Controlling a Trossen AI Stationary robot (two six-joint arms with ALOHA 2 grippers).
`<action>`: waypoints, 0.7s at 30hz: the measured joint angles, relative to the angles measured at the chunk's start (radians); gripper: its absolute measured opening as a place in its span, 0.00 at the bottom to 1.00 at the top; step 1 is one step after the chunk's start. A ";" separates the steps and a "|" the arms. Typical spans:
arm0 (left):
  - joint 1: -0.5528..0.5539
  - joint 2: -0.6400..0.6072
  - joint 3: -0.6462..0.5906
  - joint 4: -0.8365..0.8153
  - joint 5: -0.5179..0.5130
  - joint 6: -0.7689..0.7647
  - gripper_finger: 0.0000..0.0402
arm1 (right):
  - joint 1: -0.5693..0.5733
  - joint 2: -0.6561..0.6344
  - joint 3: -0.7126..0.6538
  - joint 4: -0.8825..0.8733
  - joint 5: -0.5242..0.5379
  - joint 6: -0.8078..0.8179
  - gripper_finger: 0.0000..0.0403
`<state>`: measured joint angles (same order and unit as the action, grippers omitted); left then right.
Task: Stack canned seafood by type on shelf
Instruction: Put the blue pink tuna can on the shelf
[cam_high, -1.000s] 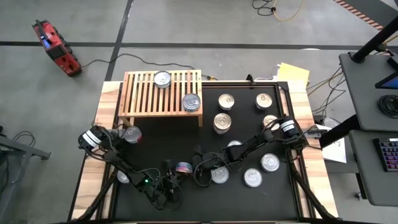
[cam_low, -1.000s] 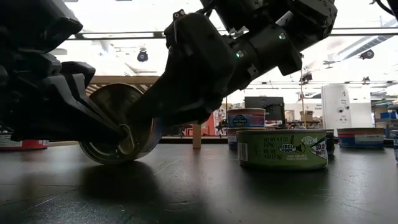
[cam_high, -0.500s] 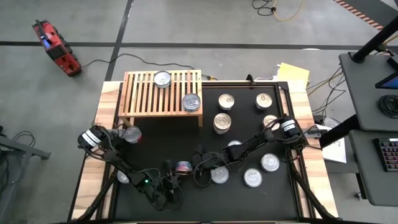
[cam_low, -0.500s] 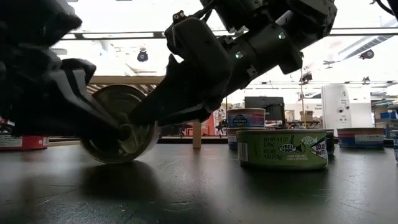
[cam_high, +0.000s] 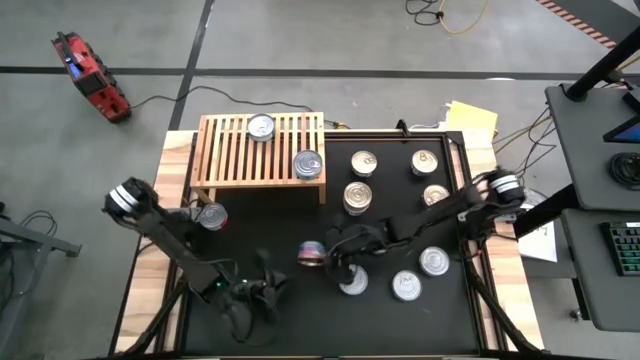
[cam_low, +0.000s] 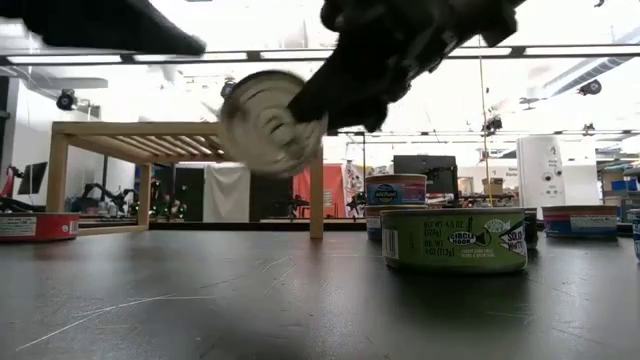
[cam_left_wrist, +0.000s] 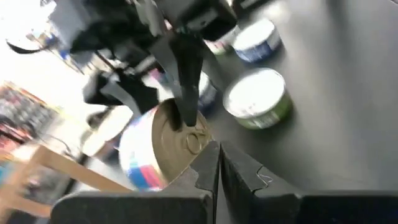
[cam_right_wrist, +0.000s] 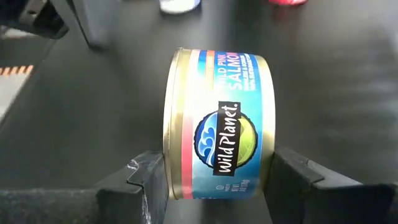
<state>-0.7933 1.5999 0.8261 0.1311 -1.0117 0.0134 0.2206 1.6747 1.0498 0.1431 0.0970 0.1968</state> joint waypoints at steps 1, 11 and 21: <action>0.000 -0.024 -0.001 0.000 -0.006 0.037 0.00 | -0.008 -0.032 -0.030 0.023 0.000 -0.002 0.48; 0.054 -0.251 -0.003 0.024 0.190 0.362 0.00 | -0.122 -0.224 -0.382 0.657 -0.221 0.190 0.48; 0.254 -0.299 0.000 0.062 0.289 0.653 0.00 | -0.200 -0.158 -0.421 0.790 -0.436 0.449 0.48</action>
<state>-0.5395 1.3009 0.8257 0.1934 -0.7222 0.6660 0.0211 1.5166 0.6284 0.9327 -0.3388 0.6454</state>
